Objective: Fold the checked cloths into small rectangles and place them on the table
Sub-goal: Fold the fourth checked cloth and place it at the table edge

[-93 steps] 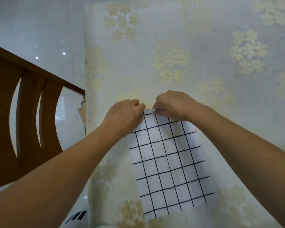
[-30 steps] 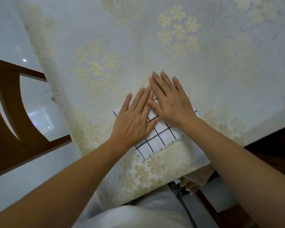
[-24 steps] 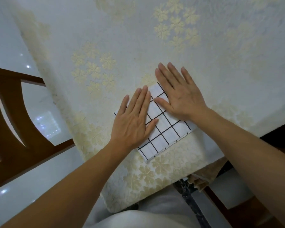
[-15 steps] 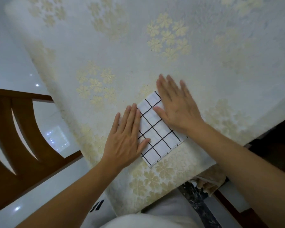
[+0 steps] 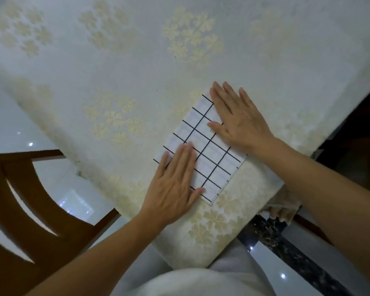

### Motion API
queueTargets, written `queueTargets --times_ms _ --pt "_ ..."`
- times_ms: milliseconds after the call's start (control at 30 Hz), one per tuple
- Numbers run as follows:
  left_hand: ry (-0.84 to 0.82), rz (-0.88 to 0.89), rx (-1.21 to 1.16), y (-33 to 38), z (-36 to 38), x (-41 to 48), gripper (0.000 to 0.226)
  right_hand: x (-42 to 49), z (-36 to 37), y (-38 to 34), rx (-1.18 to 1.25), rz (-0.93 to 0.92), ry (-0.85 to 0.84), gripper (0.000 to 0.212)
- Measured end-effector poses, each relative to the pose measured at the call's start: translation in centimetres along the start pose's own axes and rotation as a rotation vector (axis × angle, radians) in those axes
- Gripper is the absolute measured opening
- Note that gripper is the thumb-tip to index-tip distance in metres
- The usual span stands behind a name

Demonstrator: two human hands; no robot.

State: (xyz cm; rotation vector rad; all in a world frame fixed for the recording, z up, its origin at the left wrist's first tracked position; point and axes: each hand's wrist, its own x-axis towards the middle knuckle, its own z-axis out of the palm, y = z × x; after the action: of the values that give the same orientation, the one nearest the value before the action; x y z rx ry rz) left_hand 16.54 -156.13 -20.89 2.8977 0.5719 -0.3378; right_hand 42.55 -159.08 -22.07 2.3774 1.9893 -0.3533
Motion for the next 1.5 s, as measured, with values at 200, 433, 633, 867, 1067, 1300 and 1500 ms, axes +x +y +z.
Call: queueTargets --times_ms 200,433,633,867,1067,1300,1500 --pt "-0.031 0.592 -0.004 -0.3 0.5 1.6 0.073 -4.9 1.1 -3.3 0.037 0.182 -0.004 0.071" --pt "-0.078 0.658 0.035 -1.0 1.2 1.9 0.084 -5.9 2.3 -2.9 -0.021 0.344 -0.031 0.079" --pt "-0.119 0.702 0.039 -1.3 -1.2 2.3 0.081 -6.5 1.1 -2.9 0.059 0.425 -0.071 0.078" --pt "0.047 0.720 0.051 -2.9 -7.6 10.7 0.053 -9.7 -1.4 -2.8 0.207 0.621 0.132 0.056" --pt "0.036 0.674 0.150 -4.3 -10.3 17.9 0.041 -8.0 -3.1 -2.2 0.253 0.642 0.222 0.043" --pt "-0.031 0.639 0.172 -4.5 -10.1 21.2 0.037 -4.5 -4.0 -0.4 0.384 0.677 0.096 0.036" --pt "-0.042 0.659 0.152 -3.9 -10.0 22.3 0.026 -4.0 -3.9 0.4 0.372 0.662 0.039 0.036"
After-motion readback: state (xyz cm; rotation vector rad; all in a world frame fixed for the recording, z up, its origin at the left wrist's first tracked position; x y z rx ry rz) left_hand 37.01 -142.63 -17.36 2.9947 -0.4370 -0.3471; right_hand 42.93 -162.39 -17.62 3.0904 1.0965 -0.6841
